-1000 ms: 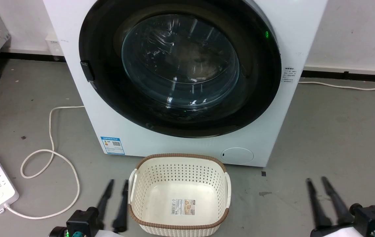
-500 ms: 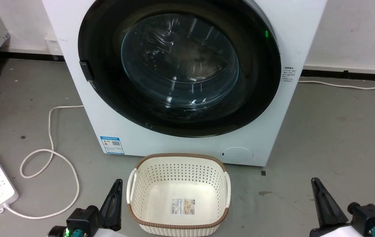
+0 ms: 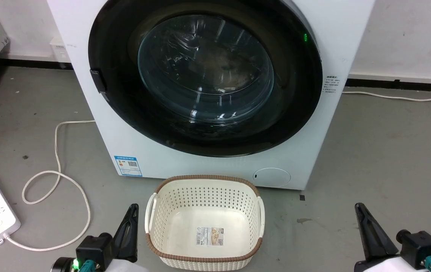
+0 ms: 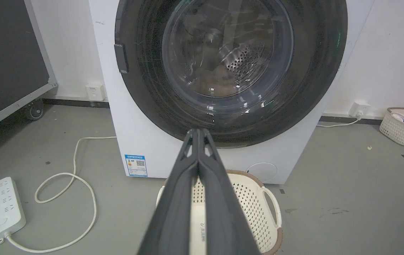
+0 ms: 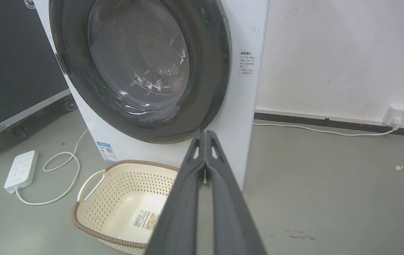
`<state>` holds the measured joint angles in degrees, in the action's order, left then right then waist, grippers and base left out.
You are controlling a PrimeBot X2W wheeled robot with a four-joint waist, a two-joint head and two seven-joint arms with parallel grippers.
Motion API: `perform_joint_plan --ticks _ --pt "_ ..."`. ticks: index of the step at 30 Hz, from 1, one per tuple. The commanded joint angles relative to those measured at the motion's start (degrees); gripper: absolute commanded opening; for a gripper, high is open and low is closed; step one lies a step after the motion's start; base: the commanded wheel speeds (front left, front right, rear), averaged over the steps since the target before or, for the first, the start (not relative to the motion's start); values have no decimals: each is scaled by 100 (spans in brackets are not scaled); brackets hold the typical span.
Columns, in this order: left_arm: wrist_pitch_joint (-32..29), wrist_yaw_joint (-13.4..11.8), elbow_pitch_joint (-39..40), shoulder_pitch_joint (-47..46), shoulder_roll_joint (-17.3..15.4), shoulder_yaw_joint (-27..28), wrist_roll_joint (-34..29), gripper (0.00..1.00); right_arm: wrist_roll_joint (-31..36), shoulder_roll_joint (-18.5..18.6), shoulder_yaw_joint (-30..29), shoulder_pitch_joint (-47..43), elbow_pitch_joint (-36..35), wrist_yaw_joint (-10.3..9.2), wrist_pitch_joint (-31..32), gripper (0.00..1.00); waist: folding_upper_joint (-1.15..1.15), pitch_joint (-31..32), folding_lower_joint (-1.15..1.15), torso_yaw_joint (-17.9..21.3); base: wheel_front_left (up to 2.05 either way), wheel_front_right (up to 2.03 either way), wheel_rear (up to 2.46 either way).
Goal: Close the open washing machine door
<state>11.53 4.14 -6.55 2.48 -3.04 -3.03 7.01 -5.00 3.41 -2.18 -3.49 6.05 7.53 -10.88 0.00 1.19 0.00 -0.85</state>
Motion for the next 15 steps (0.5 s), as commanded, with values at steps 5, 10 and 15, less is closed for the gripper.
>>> perform_joint_plan --ticks 5,10,15 --pt "-103 -51 67 -61 2 28 -80 0 70 -15 20 92 -83 -1 75 0 0 -7 0 5 0 0 0" --pt "-162 -72 100 -72 3 44 -115 0 94 -17 31 106 -112 -1 132 0 0 -14 0 10 0 0 0" --pt "-220 -92 133 -82 4 59 -149 0 118 -19 42 121 -141 -2 188 0 0 -20 0 14 0 0 0"
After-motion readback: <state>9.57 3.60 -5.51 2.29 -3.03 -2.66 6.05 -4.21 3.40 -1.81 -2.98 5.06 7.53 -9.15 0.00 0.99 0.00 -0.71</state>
